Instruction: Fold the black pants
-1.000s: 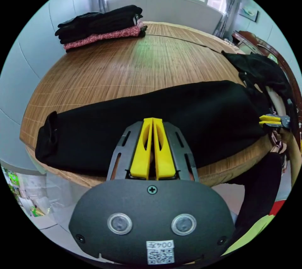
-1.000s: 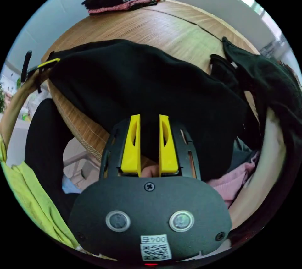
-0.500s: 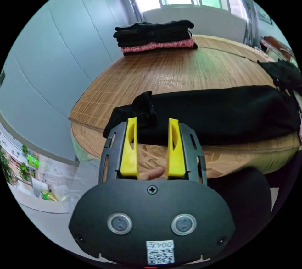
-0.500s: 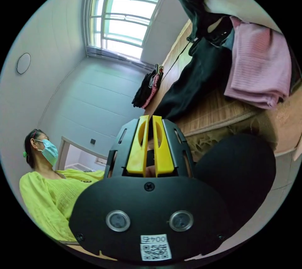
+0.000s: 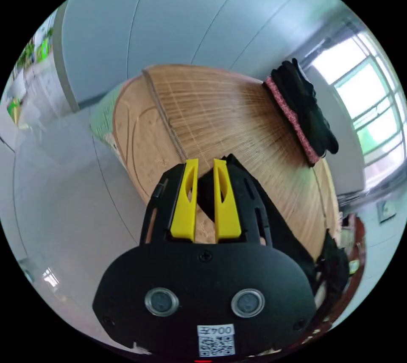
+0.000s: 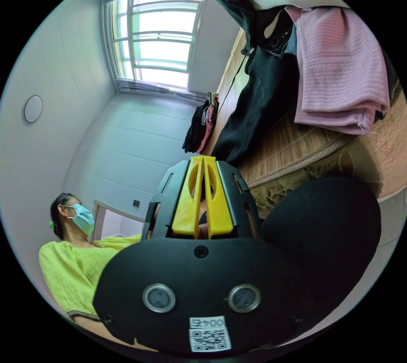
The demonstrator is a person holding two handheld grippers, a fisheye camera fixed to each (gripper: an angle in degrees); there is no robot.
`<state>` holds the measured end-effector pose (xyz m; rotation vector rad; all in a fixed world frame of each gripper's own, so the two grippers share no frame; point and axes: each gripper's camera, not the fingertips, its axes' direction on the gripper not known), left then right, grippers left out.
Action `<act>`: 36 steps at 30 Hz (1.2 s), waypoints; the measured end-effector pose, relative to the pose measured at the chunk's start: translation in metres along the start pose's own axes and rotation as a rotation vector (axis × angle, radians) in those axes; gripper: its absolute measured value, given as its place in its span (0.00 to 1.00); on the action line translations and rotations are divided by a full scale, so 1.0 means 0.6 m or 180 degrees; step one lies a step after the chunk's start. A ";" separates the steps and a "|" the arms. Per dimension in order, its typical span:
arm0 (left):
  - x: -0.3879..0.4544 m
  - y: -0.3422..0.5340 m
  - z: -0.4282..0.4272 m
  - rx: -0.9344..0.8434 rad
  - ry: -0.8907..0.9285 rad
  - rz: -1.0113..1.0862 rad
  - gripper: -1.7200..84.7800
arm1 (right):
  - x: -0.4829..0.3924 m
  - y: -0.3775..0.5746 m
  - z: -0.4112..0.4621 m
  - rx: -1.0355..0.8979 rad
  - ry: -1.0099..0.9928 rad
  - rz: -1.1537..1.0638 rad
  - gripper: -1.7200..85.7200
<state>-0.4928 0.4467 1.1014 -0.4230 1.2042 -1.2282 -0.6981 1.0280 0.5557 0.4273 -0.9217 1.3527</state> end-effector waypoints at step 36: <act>0.190 0.266 0.142 -0.0496 -0.0112 0.2357 0.02 | -0.196 0.179 0.735 -0.2483 0.3525 -0.3982 0.05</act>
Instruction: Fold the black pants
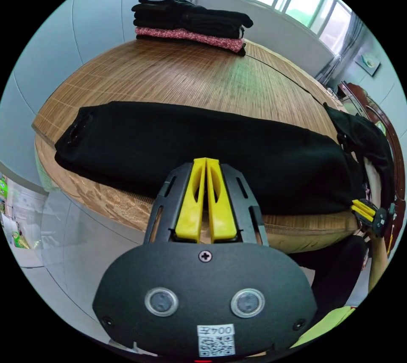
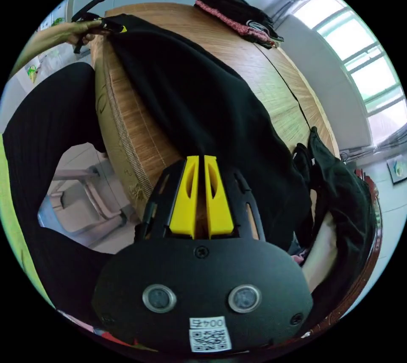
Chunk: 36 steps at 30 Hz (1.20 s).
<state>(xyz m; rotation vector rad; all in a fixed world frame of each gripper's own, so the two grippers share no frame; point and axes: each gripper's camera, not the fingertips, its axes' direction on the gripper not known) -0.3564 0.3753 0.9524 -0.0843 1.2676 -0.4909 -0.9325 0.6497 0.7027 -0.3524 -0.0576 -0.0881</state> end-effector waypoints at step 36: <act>0.037 -0.098 0.134 -0.0200 -0.1151 0.1169 0.02 | 0.174 0.421 -0.029 0.1749 -0.1819 0.3435 0.11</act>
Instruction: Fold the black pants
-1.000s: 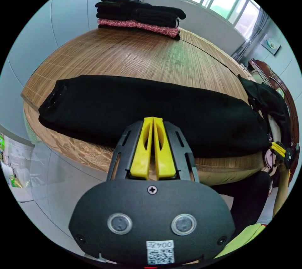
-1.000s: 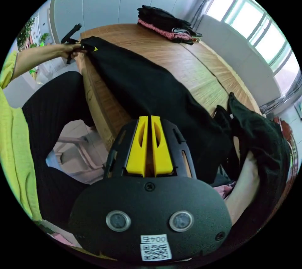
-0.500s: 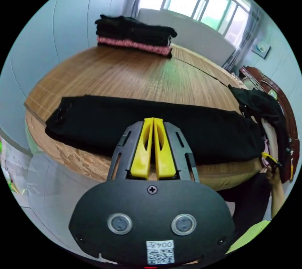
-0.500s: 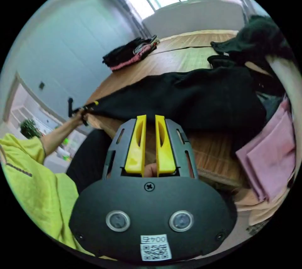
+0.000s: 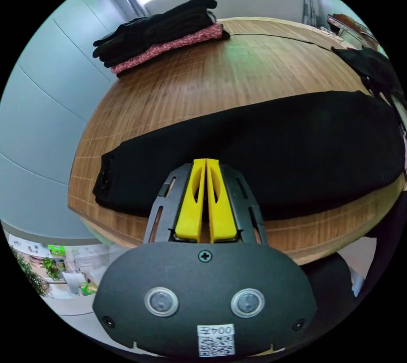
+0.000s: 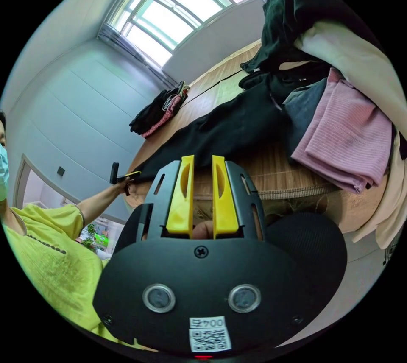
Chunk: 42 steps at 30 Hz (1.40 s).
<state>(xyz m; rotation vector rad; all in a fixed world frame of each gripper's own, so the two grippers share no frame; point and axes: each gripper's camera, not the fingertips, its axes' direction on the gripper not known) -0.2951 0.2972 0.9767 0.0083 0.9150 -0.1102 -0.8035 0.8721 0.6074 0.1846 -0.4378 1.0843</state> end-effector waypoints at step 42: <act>0.997 0.133 -0.273 0.1691 -0.0203 0.3427 0.08 | 0.310 -0.118 -0.043 0.0049 -0.1091 0.1199 0.04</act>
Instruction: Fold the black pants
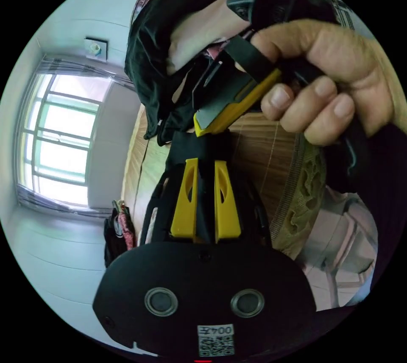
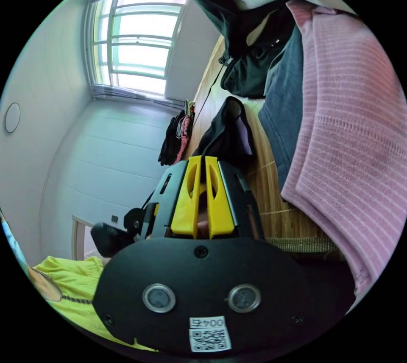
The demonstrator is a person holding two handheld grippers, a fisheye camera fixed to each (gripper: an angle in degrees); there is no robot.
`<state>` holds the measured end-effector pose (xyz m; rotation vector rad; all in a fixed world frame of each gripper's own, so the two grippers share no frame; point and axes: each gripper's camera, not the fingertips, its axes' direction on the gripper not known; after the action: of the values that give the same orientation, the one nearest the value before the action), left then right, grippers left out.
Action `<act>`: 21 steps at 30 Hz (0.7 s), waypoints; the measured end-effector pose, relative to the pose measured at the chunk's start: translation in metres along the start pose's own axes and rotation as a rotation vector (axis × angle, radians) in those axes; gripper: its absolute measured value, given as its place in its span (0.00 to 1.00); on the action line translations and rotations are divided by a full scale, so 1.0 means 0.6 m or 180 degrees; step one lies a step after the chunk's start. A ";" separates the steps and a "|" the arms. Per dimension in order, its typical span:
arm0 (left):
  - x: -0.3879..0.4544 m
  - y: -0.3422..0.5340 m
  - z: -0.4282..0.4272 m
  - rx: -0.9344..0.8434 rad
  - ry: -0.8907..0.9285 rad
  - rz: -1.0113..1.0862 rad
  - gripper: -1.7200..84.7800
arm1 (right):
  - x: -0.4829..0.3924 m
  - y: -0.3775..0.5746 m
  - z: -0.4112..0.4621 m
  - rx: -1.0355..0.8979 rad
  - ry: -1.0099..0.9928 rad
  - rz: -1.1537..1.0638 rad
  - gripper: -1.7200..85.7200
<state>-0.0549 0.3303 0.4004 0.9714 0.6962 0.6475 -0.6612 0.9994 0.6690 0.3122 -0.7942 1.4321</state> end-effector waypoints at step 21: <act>-0.350 0.019 0.023 -0.0078 0.0570 -0.1041 0.04 | -0.080 -0.016 0.084 -0.0172 0.0704 -0.0788 0.01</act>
<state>-0.1751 0.1693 0.4648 0.7598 0.9795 0.4557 -0.6643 0.9295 0.6765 0.1987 -0.5908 1.1869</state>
